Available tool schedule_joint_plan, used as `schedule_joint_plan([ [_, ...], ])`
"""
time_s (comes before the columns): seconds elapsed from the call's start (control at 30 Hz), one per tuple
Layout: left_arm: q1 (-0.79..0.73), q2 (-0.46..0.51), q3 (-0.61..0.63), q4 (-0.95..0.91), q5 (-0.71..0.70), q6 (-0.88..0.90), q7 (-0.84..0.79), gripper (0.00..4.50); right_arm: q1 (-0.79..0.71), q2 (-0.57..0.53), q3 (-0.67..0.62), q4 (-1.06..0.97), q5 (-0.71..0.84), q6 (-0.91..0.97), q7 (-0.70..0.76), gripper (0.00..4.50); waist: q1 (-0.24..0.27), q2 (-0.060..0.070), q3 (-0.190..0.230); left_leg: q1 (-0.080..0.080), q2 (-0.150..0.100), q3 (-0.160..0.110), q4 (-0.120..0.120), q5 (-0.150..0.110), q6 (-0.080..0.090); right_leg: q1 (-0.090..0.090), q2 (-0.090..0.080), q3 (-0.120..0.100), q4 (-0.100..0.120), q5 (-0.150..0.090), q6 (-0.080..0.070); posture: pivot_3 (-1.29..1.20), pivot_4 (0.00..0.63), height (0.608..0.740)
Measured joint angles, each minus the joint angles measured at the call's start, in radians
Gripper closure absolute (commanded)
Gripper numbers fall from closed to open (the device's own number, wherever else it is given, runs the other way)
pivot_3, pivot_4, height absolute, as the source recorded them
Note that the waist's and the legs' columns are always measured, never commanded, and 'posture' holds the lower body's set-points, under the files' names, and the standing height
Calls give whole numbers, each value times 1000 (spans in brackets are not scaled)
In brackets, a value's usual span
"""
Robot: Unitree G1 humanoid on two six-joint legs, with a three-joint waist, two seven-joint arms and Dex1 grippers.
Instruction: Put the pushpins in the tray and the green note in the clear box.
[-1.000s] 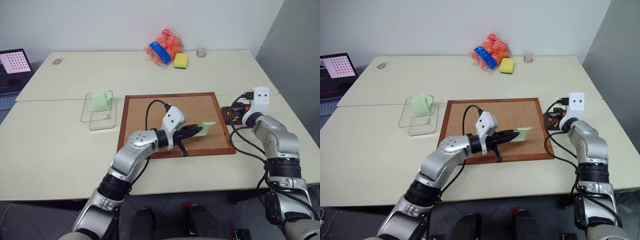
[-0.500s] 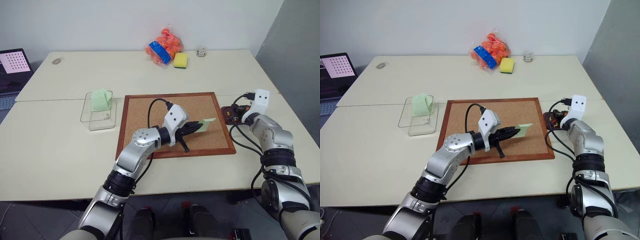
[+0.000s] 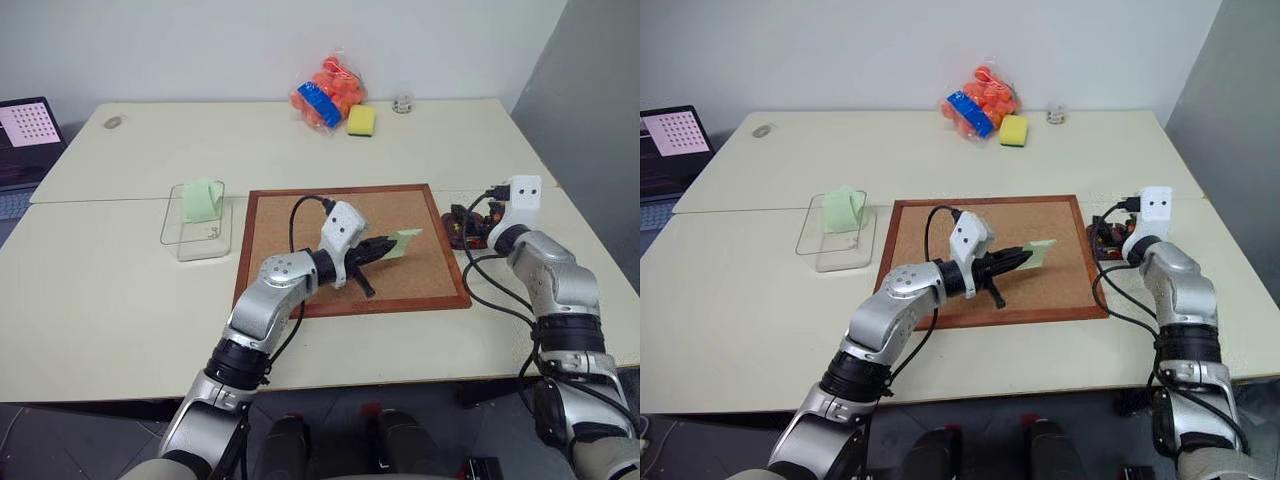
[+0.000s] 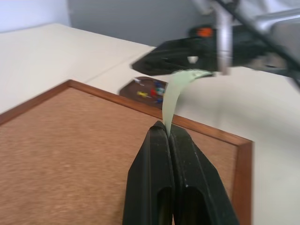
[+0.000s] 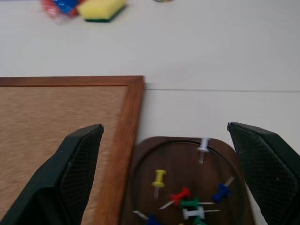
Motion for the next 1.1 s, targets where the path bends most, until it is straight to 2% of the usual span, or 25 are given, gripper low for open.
schedule_joint_plan([
  [0.13, -20, 15, 115, -5, 66, 0, 180, 4500, 40, 11, 88, -265, 57, -12, 113, 14, -5, 0, 0, 0, 1, -2, 0, 0, 0, 0, 1, -2, 0, 0, 0, 0, 150, 740],
  [0.23, -19, 18, 182, -10, 106, -1, 300, 4500, 46, 32, 132, -346, 86, -13, 155, 14, 3, 0, 0, 0, 0, -1, 0, 0, 0, 0, 0, -1, 0, 0, 1, 0, 150, 740],
  [0.5, -41, 55, 480, 14, 189, -7, 677, 4500, 30, 94, 197, -377, 140, -5, 216, 14, 9, -1, 0, 0, 0, -2, 0, 0, 0, 0, -1, -2, 0, 1, -2, 0, 150, 740],
  [0.7, -19, 11, 554, 96, 144, -3, 727, 4500, 14, 103, 223, -368, 151, 7, 245, 14, 17, -2, 0, -1, -1, -3, 1, 0, 0, 1, -3, -3, 0, 2, -3, 0, 150, 740],
  [0.93, -20, 8, 563, 174, 99, -18, 694, 3346, 52, 87, 244, -356, 139, 14, 254, 0, 11, -3, 0, -1, -1, -3, 0, 0, 0, 0, -2, -4, 0, 2, -3, 0, 150, 740],
  [1.1, -20, 11, 564, 185, 100, -26, 708, 2319, 57, 81, 244, -356, 132, 16, 253, 0, 9, -3, 0, 0, -1, -3, 0, 0, 0, 0, -2, -4, 0, 2, -3, 0, 150, 740],
])
